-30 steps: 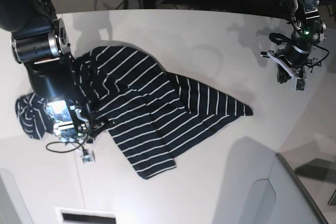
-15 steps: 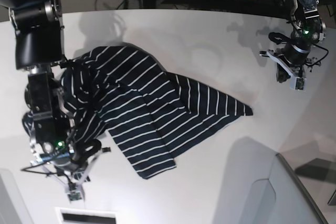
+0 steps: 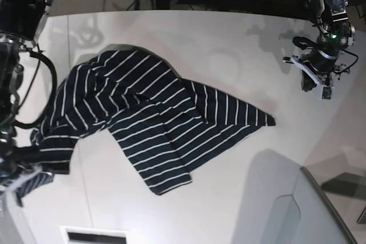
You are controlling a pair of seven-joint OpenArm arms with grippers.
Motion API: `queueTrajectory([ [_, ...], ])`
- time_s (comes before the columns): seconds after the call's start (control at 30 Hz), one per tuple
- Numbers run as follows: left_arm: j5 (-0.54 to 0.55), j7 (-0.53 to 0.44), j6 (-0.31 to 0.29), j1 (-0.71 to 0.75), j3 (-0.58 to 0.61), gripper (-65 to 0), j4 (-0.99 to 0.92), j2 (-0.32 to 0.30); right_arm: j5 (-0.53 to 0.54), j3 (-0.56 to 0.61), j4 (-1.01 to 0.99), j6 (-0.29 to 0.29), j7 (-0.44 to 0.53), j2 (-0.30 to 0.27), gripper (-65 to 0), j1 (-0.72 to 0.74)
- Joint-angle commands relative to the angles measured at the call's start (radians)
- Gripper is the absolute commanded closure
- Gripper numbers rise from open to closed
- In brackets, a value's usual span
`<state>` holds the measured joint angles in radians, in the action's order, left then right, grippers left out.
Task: Layout the t-shirt on the table in an organized manner, then fold the t-shirt properly
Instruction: 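Drag the held shirt edge away from the left gripper to spread it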
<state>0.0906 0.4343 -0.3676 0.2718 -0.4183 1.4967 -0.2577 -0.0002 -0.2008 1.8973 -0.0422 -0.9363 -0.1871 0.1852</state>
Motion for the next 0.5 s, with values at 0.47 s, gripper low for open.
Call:
queueTrajectory([
  [0.47, 0.007, -0.019, 0.003, -0.013, -0.006, 0.0, 0.015, -0.013, 0.002, -0.366, 0.106, -0.002, 0.141, 0.002, 0.0, -0.247],
])
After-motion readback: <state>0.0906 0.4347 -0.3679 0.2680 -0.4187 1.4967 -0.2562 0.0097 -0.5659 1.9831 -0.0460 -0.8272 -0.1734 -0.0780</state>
